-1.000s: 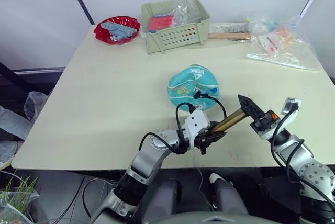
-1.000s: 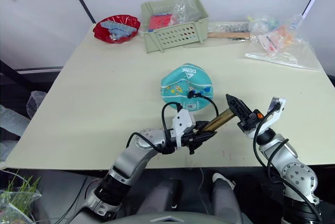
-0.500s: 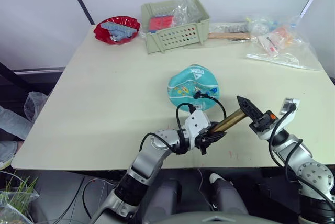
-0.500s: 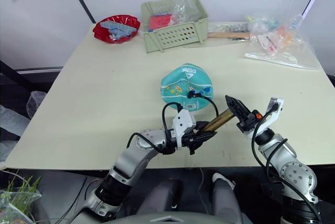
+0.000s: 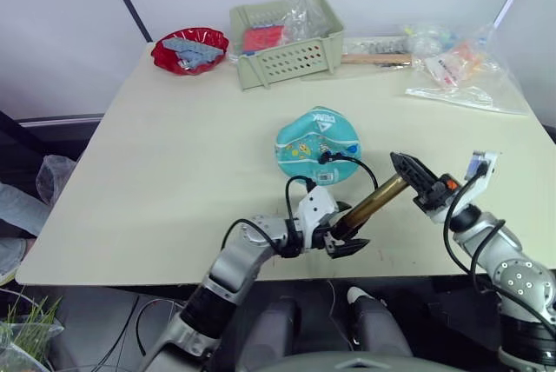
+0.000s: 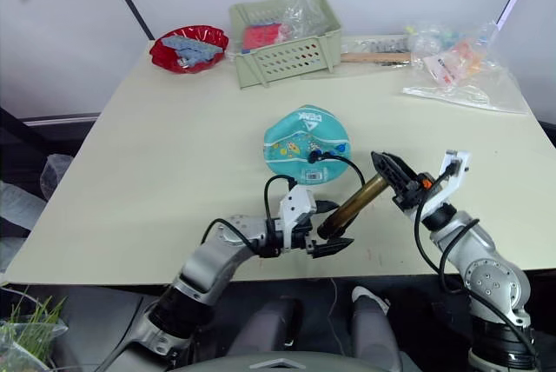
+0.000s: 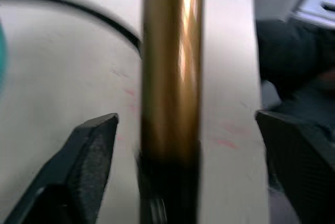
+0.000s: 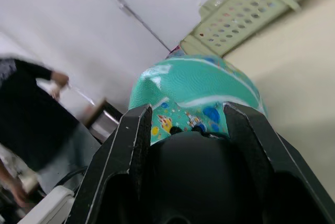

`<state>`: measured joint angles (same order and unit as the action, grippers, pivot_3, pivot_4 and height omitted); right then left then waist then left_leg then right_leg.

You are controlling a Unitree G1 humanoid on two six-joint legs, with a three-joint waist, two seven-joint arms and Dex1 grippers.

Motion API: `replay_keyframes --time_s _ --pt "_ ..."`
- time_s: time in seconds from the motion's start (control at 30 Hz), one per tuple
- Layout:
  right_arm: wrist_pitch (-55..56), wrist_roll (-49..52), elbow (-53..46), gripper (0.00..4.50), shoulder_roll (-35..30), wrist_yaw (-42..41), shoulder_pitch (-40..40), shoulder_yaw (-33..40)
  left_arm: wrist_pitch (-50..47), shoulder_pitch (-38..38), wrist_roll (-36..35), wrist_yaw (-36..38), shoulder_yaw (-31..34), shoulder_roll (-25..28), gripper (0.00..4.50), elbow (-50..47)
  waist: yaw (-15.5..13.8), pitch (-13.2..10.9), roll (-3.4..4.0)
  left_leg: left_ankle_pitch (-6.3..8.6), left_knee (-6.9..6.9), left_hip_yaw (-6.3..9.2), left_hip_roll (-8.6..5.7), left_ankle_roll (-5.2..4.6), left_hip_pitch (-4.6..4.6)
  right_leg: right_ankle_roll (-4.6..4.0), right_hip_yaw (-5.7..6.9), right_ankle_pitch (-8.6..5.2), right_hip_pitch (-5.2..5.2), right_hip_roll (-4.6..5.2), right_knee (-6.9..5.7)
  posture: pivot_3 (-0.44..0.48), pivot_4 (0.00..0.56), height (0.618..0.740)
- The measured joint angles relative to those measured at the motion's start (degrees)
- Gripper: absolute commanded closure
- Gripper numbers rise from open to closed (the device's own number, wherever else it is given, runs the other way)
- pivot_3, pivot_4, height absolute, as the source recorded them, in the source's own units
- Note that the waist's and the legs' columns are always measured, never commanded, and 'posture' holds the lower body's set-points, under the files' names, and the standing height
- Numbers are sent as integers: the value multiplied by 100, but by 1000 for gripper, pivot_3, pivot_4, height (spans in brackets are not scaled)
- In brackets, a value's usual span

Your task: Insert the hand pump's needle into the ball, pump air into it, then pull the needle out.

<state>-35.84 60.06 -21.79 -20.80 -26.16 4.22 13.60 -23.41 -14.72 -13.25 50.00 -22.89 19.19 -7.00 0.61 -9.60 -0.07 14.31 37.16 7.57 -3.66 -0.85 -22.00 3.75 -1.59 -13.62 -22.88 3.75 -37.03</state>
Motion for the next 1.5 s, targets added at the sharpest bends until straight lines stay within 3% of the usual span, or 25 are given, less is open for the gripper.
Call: replay_keyframes --time_s 0.3,0.67,1.5 --pt "41 -829 -102 2828 -612 -565 335 -454 -636 -634 -255 544 57 307 59 83 9 -1 -2 1 0 0 -3 -1 -5 -1 0 0 -2 2 3 0 150 740" --pt "236 -1502 -363 2828 -996 -1108 724 -823 -823 -1050 -130 888 -200 191 59 732 11 -2 -4 1 1 -1 -4 -1 -9 -1 -2 1 -6 6 3 0 150 740" --pt "208 -1436 -759 2828 -1148 -1457 863 -909 -201 -1166 247 1153 -269 -160 59 1330 8 -3 -6 0 3 1 -4 -1 -32 -3 -1 3 -28 8 2 0 150 740"
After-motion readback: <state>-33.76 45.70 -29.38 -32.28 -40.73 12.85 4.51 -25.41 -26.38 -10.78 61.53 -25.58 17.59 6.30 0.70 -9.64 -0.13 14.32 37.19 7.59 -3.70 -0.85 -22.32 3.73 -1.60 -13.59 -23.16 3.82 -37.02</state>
